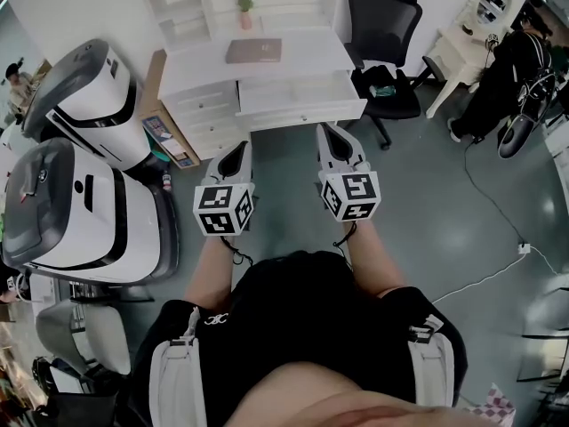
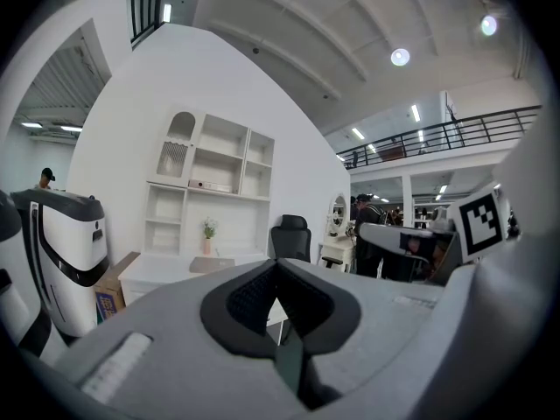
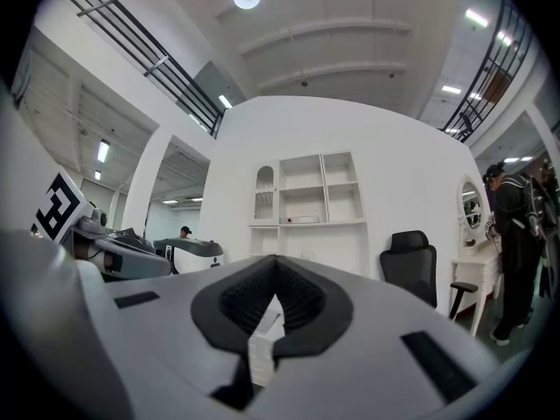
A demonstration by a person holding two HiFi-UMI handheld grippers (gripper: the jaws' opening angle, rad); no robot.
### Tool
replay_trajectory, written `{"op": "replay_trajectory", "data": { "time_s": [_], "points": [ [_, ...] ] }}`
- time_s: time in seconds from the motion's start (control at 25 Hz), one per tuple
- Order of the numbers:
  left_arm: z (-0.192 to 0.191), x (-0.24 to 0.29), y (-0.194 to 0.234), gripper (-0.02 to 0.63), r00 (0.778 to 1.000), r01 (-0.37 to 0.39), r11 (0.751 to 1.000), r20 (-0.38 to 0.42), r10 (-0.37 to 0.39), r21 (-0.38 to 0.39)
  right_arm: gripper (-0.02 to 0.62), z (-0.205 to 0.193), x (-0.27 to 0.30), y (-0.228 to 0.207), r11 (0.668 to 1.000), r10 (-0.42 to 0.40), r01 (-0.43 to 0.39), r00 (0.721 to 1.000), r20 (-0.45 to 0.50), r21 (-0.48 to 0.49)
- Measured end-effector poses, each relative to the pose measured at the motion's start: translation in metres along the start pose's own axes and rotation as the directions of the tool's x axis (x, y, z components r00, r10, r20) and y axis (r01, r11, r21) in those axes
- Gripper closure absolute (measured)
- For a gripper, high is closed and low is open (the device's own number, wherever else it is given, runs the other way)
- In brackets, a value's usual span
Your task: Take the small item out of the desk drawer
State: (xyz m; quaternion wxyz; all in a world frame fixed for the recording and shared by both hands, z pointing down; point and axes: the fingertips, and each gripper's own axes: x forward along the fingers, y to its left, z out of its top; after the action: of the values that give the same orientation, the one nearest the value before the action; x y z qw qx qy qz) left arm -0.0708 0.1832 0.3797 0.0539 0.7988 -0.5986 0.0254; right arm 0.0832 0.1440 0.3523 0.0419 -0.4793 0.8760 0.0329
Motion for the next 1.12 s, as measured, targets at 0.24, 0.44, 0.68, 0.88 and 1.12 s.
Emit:
{"op": "replay_trajectory", "data": {
  "time_s": [0.24,0.44,0.68,0.88,1.12],
  "points": [
    [-0.003,0.003,0.017,0.592,1.0,0.01,1.0,-0.004,-0.01,0.007,0.598,-0.006,0.011,0.006,0.999,-0.034,0.033,0.999,-0.011,-0.019],
    [-0.005,0.02,0.033,0.592,1.0,0.009,1.0,-0.003,-0.009,0.012,0.598,-0.016,0.035,0.003,0.999,-0.045,0.045,0.999,-0.012,-0.015],
    [0.003,0.057,0.049,0.592,1.0,-0.005,1.0,0.004,0.005,0.015,0.598,-0.022,0.075,-0.017,0.999,-0.037,0.037,0.999,-0.015,-0.016],
    [0.007,0.099,0.069,0.592,1.0,-0.025,1.0,-0.003,0.025,0.016,0.598,-0.022,0.12,-0.041,1.0,-0.03,0.03,1.0,-0.005,-0.001],
    [0.016,0.157,0.086,0.592,0.998,-0.062,0.998,-0.01,0.062,0.02,0.598,-0.032,0.178,-0.077,1.0,-0.003,0.003,1.0,-0.019,0.013]
  ]
}}
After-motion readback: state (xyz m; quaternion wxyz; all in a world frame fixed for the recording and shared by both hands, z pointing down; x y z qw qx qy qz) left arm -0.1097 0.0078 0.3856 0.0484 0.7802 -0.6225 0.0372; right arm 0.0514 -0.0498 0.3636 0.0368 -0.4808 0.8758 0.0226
